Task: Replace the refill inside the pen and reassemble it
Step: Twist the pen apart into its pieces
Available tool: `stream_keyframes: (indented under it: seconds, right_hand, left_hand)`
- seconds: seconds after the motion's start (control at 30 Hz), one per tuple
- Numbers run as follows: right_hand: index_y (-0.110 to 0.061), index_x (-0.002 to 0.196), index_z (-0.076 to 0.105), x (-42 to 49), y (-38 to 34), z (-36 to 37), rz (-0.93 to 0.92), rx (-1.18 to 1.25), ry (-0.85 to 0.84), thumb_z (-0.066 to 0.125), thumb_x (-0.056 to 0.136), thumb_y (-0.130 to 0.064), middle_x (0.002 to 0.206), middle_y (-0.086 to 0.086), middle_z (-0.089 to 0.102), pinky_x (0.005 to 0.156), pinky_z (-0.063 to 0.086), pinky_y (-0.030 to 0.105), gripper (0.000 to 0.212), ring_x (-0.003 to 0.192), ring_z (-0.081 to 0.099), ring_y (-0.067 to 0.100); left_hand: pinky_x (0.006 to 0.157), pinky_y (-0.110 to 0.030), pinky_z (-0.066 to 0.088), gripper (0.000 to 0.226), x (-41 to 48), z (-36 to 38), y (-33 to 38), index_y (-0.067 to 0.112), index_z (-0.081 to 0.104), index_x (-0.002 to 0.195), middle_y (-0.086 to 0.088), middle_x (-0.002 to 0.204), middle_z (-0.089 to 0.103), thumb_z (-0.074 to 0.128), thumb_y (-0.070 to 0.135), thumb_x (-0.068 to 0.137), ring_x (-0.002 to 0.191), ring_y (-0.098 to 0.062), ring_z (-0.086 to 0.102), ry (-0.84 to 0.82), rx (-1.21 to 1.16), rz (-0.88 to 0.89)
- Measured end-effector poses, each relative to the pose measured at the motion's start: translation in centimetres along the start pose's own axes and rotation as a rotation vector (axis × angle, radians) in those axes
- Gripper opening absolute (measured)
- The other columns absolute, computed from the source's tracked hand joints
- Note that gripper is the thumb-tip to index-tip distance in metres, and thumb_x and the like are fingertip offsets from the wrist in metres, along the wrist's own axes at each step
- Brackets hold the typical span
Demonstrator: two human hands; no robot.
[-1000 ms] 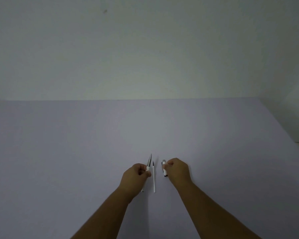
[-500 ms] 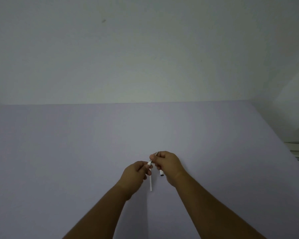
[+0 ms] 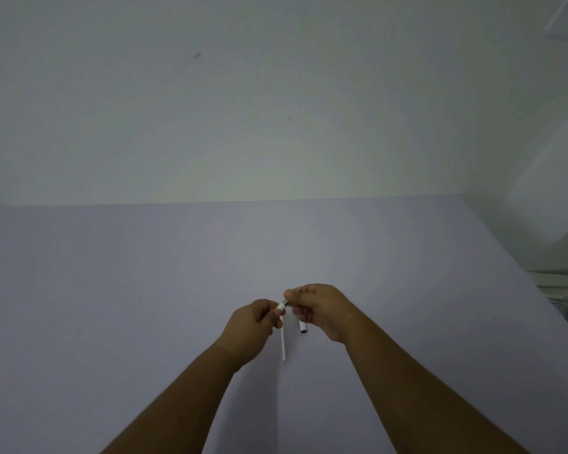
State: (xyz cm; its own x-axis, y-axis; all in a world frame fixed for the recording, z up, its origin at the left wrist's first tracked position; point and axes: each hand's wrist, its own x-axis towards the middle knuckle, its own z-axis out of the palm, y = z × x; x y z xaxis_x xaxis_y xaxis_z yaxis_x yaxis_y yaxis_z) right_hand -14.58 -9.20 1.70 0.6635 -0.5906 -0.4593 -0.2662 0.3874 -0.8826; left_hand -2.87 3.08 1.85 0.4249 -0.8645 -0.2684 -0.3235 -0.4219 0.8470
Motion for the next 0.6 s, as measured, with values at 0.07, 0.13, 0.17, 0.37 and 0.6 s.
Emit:
stream_keyframes:
  seconds: [0.07, 0.13, 0.17, 0.37, 0.6]
  right_hand:
    - [-0.008, 0.076, 0.067, -0.1, -0.1, 0.0, 0.015, -0.112, 0.048, 0.075, 0.076, -0.027, 0.070, 0.005, 0.060, 0.065, 0.048, 0.026, 0.020, 0.067, 0.052, 0.017]
    - [-0.010, 0.078, 0.069, -0.2, -0.2, 0.1, -0.017, -0.118, 0.053, 0.071, 0.080, -0.018, 0.071, 0.005, 0.061, 0.068, 0.049, 0.027, 0.009, 0.068, 0.052, 0.017]
    - [-0.011, 0.080, 0.070, -0.2, -0.3, 0.1, -0.034, -0.084, 0.036, 0.068, 0.081, -0.011, 0.075, 0.005, 0.063, 0.070, 0.049, 0.026, 0.002, 0.072, 0.054, 0.018]
    - [-0.009, 0.078, 0.068, -0.5, -0.6, 0.0, 0.055, -0.106, 0.042, 0.074, 0.077, -0.030, 0.073, 0.006, 0.060, 0.066, 0.045, 0.028, 0.022, 0.066, 0.049, 0.016]
    - [-0.011, 0.090, 0.069, -0.5, -1.1, 0.1, 0.009, -0.016, 0.010, 0.069, 0.081, -0.017, 0.083, 0.006, 0.066, 0.068, 0.048, 0.025, 0.010, 0.076, 0.058, 0.017]
  left_hand:
    - [0.061, -0.015, 0.040, 0.018, -0.1, -0.1, 0.3, 0.028, 0.062, 0.092, 0.012, 0.076, 0.065, 0.045, 0.030, 0.096, 0.069, -0.003, 0.056, -0.004, 0.005, 0.003]
    - [0.061, -0.016, 0.040, 0.018, -0.2, -0.1, 0.5, 0.029, 0.062, 0.090, 0.012, 0.077, 0.065, 0.045, 0.029, 0.095, 0.070, -0.004, 0.057, -0.008, -0.002, -0.002]
    - [0.061, -0.016, 0.040, 0.018, -0.2, -0.1, 0.6, 0.030, 0.062, 0.089, 0.011, 0.077, 0.066, 0.045, 0.030, 0.095, 0.070, -0.004, 0.057, -0.007, -0.007, -0.003]
    - [0.062, -0.017, 0.041, 0.018, -0.5, -0.2, 1.1, 0.033, 0.061, 0.085, 0.013, 0.075, 0.066, 0.047, 0.028, 0.095, 0.071, -0.003, 0.058, -0.007, -0.008, 0.019]
    - [0.061, -0.017, 0.040, 0.019, -0.5, -0.2, 1.4, 0.035, 0.059, 0.081, 0.014, 0.075, 0.065, 0.047, 0.027, 0.095, 0.070, -0.003, 0.057, 0.011, 0.027, 0.026]
